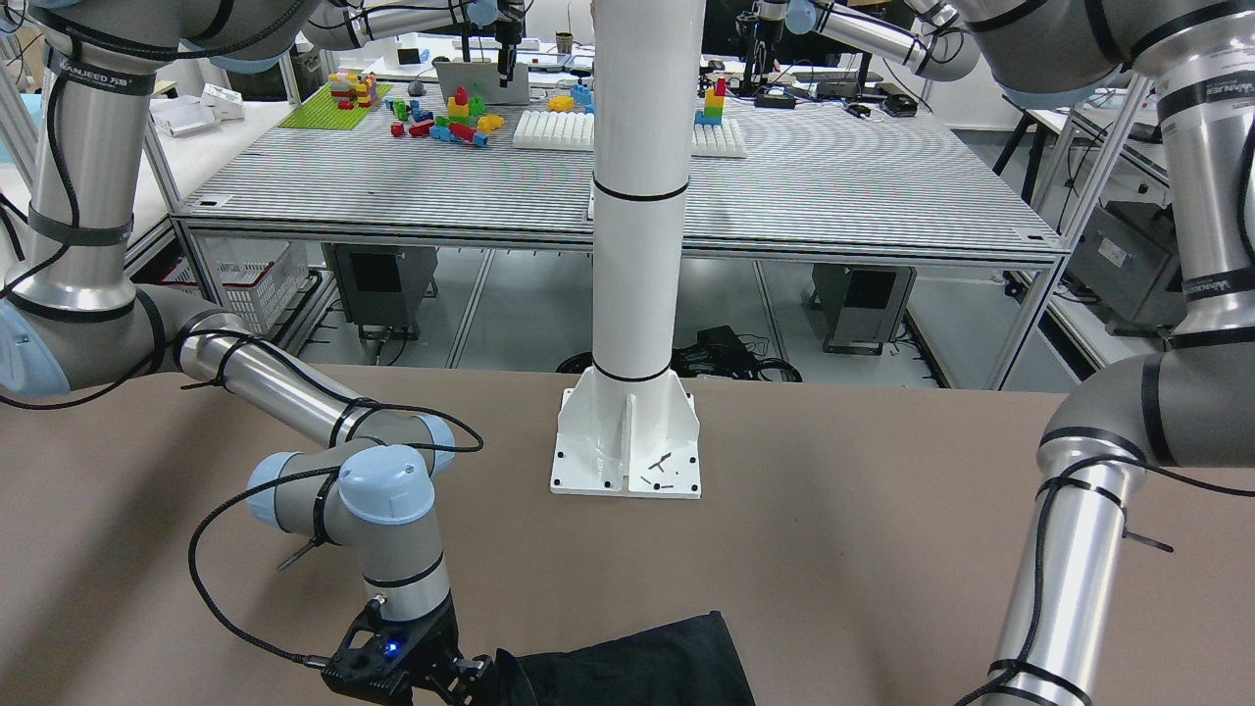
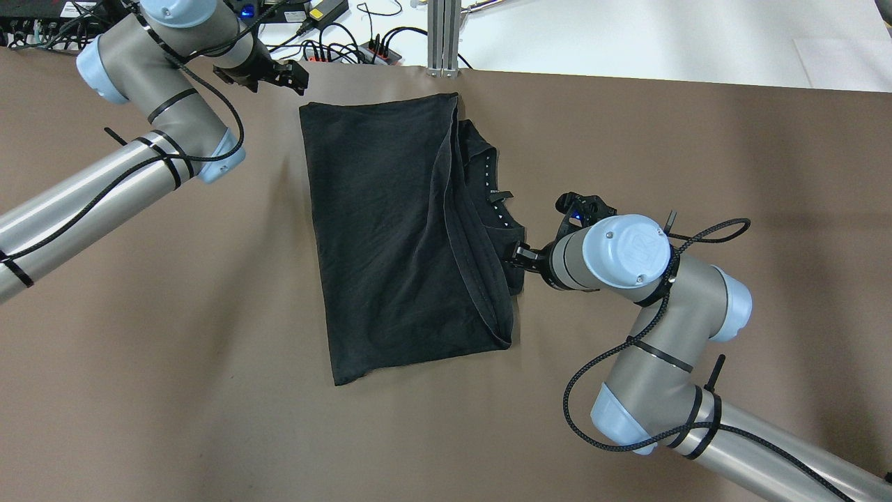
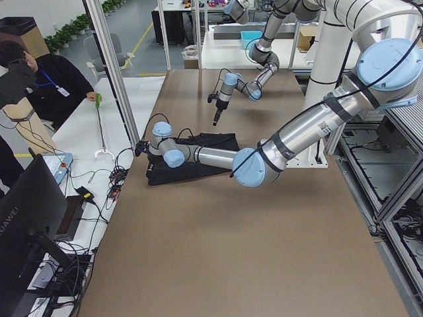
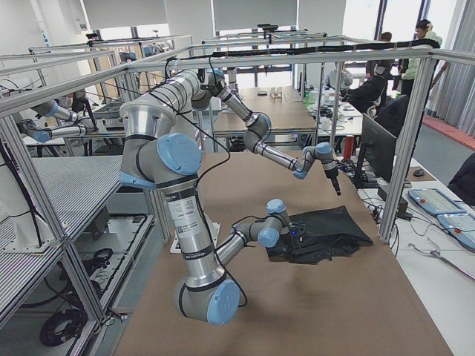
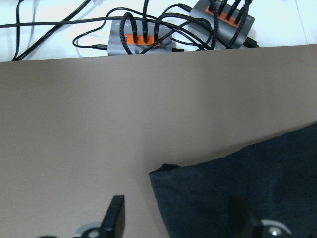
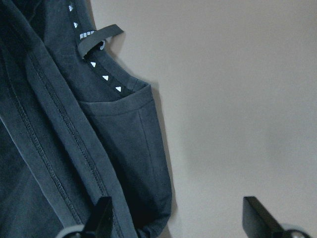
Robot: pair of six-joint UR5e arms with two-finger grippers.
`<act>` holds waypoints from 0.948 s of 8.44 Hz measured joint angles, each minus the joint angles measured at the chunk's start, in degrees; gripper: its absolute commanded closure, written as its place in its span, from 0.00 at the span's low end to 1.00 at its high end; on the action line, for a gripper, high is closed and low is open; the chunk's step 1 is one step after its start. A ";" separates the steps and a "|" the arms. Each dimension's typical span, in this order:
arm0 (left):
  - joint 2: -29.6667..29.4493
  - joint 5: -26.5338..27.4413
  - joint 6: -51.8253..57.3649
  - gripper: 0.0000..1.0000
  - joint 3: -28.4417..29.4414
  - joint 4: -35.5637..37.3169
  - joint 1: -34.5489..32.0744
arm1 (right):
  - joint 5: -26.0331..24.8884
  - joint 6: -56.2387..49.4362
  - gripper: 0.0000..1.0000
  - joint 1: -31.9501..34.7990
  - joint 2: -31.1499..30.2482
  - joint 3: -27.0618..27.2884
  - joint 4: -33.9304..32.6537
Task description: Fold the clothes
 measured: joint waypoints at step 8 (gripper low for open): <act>6.55 -0.44 -0.21 0.05 -7.44 -0.17 0.09 | -11.42 15.43 0.27 -5.35 2.43 -5.81 4.77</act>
